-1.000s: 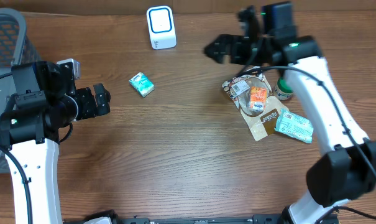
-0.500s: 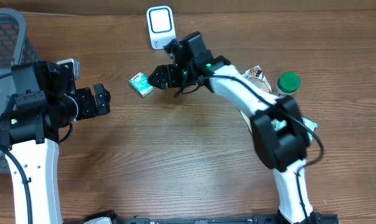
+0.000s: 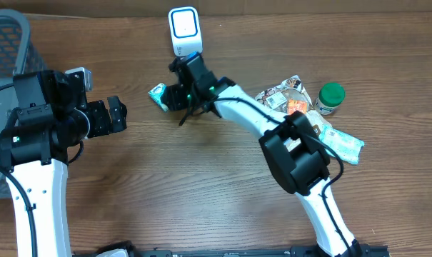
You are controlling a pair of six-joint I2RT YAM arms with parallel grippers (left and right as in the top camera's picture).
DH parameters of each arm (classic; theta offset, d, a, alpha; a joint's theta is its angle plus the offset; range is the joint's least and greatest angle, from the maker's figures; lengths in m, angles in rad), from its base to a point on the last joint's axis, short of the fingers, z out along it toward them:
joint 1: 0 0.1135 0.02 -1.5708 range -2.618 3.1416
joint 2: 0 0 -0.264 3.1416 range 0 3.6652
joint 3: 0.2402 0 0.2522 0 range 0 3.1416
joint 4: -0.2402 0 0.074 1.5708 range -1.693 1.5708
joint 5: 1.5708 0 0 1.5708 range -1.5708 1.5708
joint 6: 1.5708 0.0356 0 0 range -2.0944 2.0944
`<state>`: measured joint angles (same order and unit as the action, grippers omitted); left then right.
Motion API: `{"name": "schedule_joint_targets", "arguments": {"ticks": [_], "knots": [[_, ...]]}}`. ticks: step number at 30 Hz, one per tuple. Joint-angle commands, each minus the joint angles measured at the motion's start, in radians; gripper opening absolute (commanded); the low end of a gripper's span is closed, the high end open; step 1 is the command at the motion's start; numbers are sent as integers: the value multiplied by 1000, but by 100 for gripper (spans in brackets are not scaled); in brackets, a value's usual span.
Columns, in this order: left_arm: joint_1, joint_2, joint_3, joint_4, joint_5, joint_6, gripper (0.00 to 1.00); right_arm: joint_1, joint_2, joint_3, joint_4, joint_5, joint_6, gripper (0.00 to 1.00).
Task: Scan the item barcode
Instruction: 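Reach the right gripper left and grasp the mint Kleenex pack, then lift the mint pack and raise it toward the scanner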
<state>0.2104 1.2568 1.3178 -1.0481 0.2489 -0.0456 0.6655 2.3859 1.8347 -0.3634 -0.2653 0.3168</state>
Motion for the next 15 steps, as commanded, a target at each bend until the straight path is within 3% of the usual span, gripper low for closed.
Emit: {"name": "schedule_joint_targets", "arguments": {"ticks": [1,10,15], "knots": [[5,0,13,2,-5,8,100,6,37,35,27,113,-6,50],[5,0,13,1,-5,8,100,-5,46,35,55,121,-5,49],[5,0,13,1,-5,8,99,8,63,35,43,41,-2,42]]}}
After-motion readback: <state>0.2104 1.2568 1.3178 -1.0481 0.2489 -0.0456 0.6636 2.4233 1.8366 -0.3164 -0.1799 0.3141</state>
